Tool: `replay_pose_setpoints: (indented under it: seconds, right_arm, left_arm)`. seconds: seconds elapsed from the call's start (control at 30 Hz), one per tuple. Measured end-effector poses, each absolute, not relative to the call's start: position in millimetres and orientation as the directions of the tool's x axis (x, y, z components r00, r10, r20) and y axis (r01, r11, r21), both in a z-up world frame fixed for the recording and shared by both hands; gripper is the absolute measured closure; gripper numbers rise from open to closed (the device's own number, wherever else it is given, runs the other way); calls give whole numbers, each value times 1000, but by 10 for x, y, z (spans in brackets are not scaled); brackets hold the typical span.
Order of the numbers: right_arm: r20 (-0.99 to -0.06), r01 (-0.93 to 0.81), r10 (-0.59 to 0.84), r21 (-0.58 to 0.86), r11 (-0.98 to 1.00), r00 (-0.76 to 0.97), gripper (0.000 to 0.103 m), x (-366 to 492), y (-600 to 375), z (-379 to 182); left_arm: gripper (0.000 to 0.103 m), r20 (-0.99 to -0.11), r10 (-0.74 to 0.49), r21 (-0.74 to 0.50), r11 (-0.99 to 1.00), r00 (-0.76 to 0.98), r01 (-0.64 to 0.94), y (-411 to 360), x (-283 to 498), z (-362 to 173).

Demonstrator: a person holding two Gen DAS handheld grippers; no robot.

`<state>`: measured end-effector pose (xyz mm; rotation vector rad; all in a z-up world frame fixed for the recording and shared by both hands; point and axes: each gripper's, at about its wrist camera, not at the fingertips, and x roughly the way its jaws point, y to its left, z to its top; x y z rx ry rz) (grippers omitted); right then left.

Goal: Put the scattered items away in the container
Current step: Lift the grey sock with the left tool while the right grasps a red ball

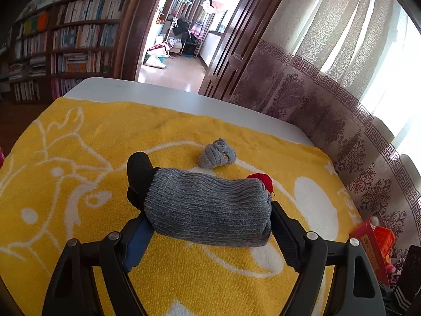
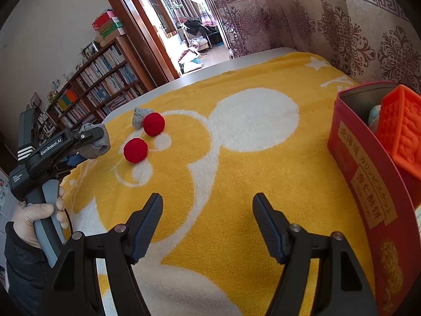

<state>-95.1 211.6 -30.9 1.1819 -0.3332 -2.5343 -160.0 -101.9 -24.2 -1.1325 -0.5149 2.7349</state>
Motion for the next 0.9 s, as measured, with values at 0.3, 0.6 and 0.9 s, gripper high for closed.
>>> replay_pose_setpoints:
  seconds: [0.3, 0.6, 0.9]
  right_arm:
    - [-688, 202, -392, 343, -917, -611, 29, -926, 2098, -305]
    - [-708, 160, -397, 379, -912, -584, 29, -995, 2181, -395]
    - [-731, 303, -413, 288, -908, -543, 29, -1111, 1645, 15]
  left_arm:
    - [19, -652, 138, -231, -973, -745, 22, -1065, -1188, -239]
    - [18, -629, 130, -208, -978, -766, 5, -1008, -1127, -195]
    - [18, -627, 154, -252, -968, -763, 12, -1085, -1114, -190]
